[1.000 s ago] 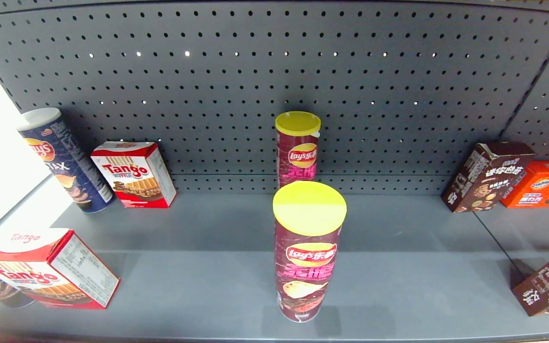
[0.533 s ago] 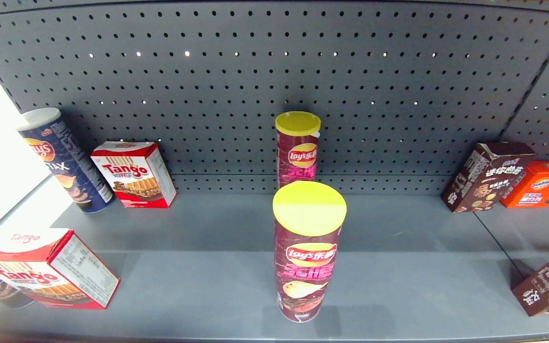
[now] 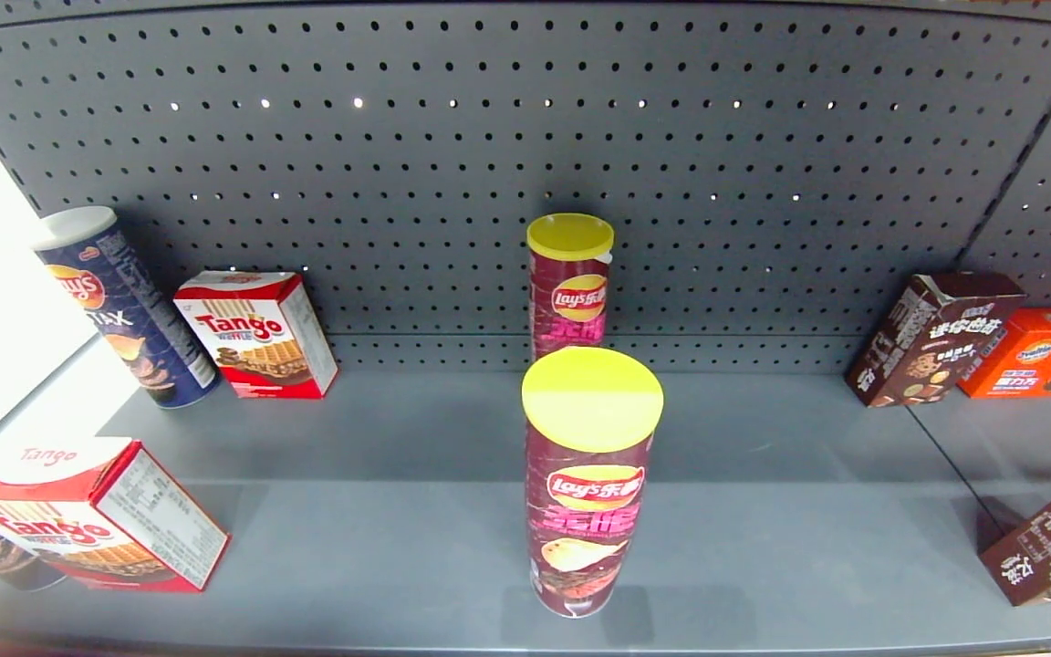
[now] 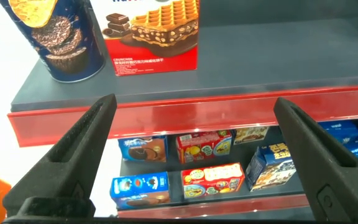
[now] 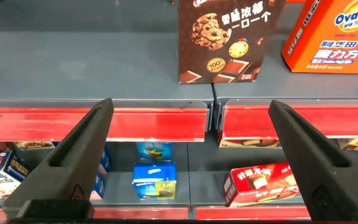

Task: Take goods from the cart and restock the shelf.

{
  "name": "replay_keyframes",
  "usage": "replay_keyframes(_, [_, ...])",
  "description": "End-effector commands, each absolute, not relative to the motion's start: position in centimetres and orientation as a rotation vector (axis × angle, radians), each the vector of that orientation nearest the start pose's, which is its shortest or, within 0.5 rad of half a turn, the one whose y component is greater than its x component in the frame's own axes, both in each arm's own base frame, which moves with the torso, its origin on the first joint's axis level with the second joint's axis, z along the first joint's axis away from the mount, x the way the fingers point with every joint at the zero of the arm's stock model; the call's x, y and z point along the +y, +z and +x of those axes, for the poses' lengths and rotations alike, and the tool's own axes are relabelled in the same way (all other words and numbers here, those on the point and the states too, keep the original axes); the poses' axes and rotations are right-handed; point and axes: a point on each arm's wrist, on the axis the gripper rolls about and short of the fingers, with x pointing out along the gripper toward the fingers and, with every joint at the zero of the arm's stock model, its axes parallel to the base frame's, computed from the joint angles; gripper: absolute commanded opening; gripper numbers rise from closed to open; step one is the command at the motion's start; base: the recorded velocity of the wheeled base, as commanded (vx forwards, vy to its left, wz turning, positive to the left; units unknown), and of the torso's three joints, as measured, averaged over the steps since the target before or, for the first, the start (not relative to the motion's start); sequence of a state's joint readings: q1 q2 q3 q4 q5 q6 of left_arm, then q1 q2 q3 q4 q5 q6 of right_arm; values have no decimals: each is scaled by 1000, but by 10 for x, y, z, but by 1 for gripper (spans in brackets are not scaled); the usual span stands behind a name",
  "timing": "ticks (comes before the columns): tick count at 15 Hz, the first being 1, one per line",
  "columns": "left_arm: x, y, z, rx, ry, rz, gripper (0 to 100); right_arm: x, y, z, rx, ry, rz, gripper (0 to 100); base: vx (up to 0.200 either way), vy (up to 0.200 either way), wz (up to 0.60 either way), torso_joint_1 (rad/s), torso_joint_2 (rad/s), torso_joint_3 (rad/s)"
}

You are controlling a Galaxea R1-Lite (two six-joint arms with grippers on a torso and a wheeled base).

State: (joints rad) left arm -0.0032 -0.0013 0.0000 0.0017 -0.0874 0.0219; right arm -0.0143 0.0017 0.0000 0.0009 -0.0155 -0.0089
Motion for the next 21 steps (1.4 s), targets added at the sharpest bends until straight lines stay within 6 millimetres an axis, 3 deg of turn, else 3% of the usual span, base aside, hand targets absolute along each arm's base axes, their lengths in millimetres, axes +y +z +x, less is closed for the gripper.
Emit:
replay_keyframes(1, [-2, 75, -23, 0, -91, 23, 100, 0, 75, -23, 5, -29, -9, 100, 0, 0, 0, 0, 0, 0])
replay_keyframes(5, [-2, 75, -23, 0, -92, 23, 100, 0, 75, -23, 5, -29, -11, 100, -100, 0, 0, 1, 2, 0])
replay_keyframes(21, [-2, 75, -23, -1, -86, 18, 100, 0, 76, -23, 3, -29, -11, 100, -13, 0, 0, 0, 0, 0])
